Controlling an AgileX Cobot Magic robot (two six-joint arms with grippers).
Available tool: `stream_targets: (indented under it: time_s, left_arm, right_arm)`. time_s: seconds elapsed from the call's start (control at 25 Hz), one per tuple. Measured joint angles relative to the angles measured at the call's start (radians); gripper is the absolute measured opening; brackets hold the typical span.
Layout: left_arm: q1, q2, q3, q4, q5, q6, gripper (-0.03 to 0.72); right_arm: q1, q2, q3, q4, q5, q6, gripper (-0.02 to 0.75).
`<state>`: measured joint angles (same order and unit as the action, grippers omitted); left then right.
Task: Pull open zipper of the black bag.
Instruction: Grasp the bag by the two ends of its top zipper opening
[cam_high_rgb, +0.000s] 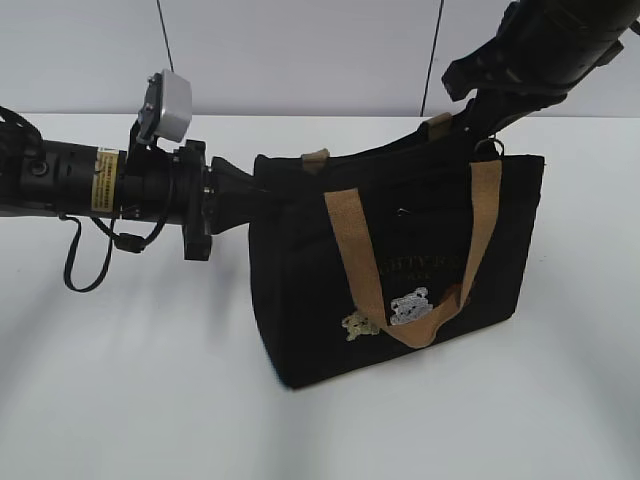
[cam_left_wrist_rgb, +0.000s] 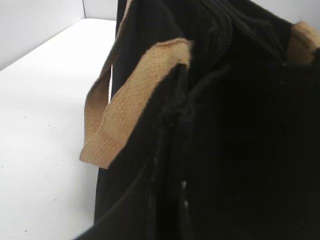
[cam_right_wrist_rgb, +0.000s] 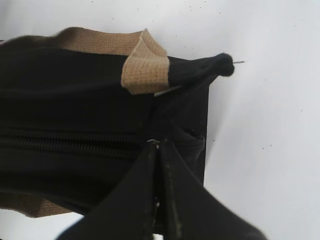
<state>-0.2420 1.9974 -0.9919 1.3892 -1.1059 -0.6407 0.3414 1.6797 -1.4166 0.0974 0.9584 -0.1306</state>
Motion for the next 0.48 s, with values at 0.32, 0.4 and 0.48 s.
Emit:
stream_targets:
  time_s: [0.32,0.4,0.48]
  left_arm:
    - [0.0,0.0,0.0,0.0,0.002,0.0,0.025]
    - [0.0,0.0,0.0,0.0,0.002,0.0,0.025]
    - [0.0,0.0,0.0,0.0,0.002,0.0,0.027]
  right_arm:
    - [-0.012,0.0,0.0,0.004,-0.002,0.007,-0.015]
    - [-0.014,0.0,0.0,0.003,-0.003,0.009,-0.015]
    - [-0.014,0.0,0.0,0.003,-0.01,0.011,-0.015]
